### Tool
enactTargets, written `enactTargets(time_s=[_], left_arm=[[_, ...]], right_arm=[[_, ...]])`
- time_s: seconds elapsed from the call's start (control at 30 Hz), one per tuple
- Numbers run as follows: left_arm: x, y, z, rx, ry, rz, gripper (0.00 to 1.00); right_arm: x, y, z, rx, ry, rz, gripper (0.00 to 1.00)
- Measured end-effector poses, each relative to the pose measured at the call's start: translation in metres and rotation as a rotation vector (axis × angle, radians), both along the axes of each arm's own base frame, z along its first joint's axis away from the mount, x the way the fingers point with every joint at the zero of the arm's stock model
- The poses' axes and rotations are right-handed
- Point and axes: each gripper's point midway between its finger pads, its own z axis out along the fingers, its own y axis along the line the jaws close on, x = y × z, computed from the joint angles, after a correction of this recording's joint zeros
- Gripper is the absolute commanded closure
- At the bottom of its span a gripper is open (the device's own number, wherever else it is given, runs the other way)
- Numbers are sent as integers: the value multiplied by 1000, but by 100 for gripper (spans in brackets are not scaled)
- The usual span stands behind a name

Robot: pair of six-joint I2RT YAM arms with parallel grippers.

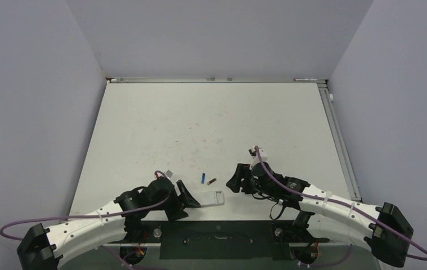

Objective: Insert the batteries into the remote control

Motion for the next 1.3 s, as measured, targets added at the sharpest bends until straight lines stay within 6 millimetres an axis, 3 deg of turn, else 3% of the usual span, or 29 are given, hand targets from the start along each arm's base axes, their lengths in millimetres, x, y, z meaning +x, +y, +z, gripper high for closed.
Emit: enactTargets(time_s=[0.2, 0.47, 0.63, 1.0, 1.3], left_arm=[[15, -10, 28, 24, -90, -48, 59], [65, -10, 51, 100, -197, -47, 100], [84, 3, 35, 183, -193, -64, 100], [92, -4, -4, 282, -144, -182, 100], [93, -4, -18, 310, -130, -212, 100]], right_arm=[[-21, 12, 0, 5, 11, 56, 55], [-49, 18, -18, -31, 46, 110, 91], [-60, 22, -31, -63, 68, 124, 92], [-68, 34, -54, -102, 93, 137, 91], [-68, 37, -66, -124, 102, 133, 92]])
